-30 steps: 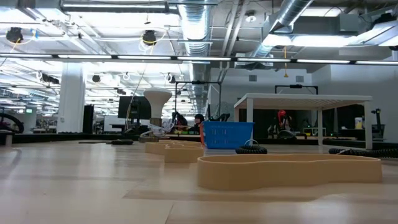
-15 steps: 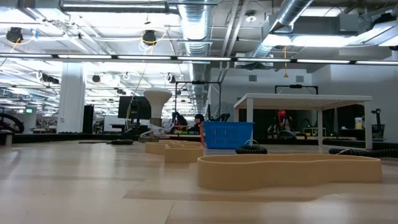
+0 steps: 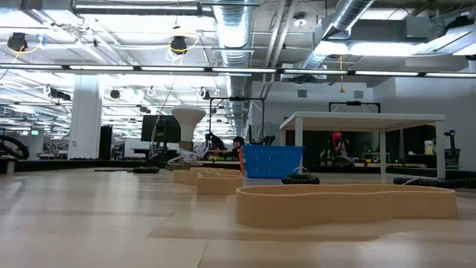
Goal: Pick & Place Office Desk Supplies
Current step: Put the box of crayons into the transparent bin
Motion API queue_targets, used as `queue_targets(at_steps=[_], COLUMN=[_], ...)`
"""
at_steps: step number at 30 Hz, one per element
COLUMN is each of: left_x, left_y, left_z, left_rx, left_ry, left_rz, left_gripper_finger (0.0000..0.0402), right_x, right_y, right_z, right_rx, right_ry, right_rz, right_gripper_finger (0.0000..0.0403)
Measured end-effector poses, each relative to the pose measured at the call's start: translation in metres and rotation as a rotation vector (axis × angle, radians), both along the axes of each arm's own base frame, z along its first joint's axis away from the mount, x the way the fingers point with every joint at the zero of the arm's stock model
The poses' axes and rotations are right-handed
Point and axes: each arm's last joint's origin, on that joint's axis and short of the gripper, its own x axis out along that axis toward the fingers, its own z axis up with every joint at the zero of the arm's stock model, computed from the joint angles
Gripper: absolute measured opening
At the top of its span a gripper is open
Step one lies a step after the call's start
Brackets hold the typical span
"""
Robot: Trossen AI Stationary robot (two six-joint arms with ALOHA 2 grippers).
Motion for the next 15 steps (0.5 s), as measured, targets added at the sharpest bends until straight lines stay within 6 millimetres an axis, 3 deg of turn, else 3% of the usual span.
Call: queue_targets(at_steps=[7,15], left_x=[-0.0064,-0.0064], left_y=[-0.0077,-0.0022], left_z=[0.0008,-0.0001], left_rx=[-0.043,0.029], left_ry=[-0.007,-0.042], left_rz=[0.027,0.073], left_gripper_finger=[0.0299,0.0292], right_x=[0.0002,0.0003], right_y=[0.0,0.0001], right_z=[-0.0003,-0.0003], right_rx=[0.0,0.012], right_ry=[0.003,-0.005], right_rz=[0.0,0.007], right_gripper_finger=[0.0224,0.0224])
